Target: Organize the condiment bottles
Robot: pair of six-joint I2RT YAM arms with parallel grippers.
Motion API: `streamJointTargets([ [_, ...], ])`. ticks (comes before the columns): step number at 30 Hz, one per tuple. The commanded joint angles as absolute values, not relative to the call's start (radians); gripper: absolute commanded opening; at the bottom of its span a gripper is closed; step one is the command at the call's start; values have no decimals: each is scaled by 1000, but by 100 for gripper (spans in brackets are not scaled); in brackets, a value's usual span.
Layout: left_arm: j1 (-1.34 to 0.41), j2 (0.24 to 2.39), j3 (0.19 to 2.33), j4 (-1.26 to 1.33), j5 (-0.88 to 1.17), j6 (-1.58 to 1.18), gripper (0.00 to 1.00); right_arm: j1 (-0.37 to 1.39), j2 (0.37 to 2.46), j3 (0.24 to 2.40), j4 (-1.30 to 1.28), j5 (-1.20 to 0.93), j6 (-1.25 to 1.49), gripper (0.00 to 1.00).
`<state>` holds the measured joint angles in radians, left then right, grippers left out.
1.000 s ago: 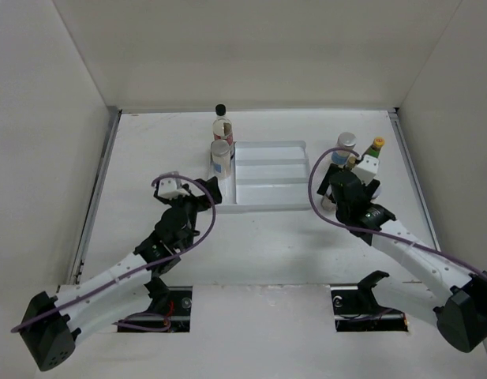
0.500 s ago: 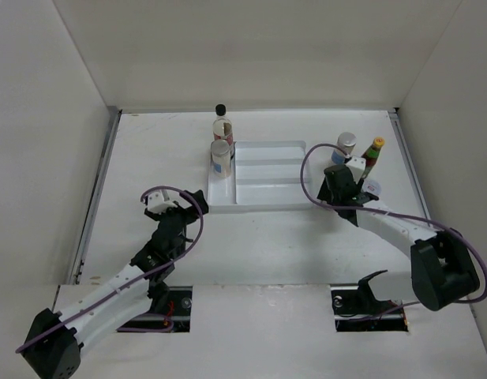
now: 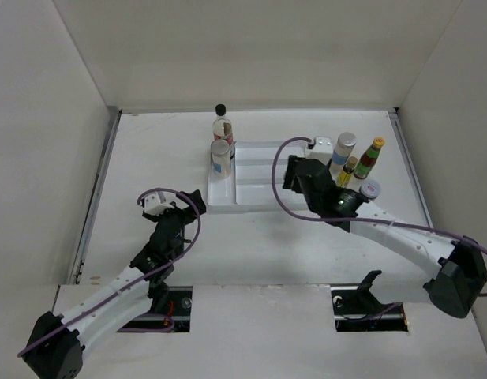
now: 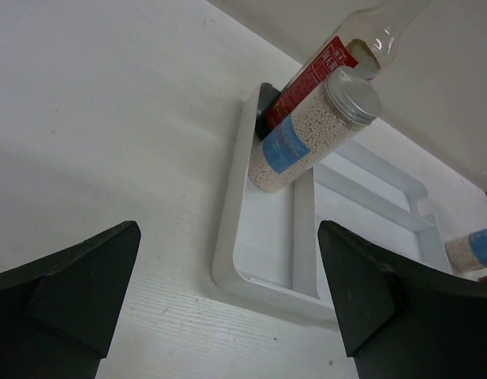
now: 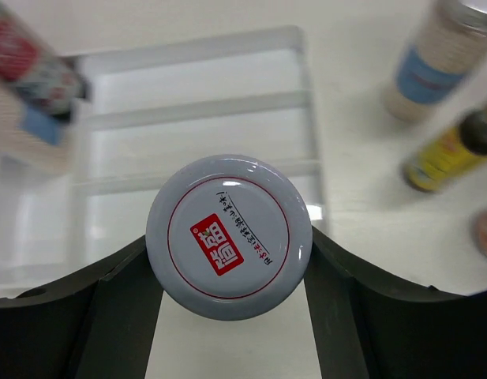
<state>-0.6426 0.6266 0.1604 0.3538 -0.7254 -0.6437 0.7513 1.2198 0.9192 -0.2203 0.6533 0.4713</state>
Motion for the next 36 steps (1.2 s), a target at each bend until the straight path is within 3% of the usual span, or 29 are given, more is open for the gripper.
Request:
streamJointTargets([
  [1, -622, 580, 138, 397, -761, -666, 99, 866, 1345, 1060, -5, 585, 437, 48],
  [10, -590, 495, 107, 356, -788, -696, 98, 998, 1690, 1353, 94, 482, 405, 50],
  [20, -585, 514, 107, 360, -779, -706, 98, 1005, 1934, 1477, 121, 512, 384, 52],
  [25, -585, 528, 110, 365, -767, -706, 98, 1007, 1983, 1477, 117, 555, 365, 63],
  [29, -585, 523, 110, 365, -767, -706, 98, 1015, 1951, 1470, 112, 549, 365, 86],
  [36, -582, 514, 112, 356, -767, -706, 98, 1019, 1610, 1280, 103, 571, 370, 96],
])
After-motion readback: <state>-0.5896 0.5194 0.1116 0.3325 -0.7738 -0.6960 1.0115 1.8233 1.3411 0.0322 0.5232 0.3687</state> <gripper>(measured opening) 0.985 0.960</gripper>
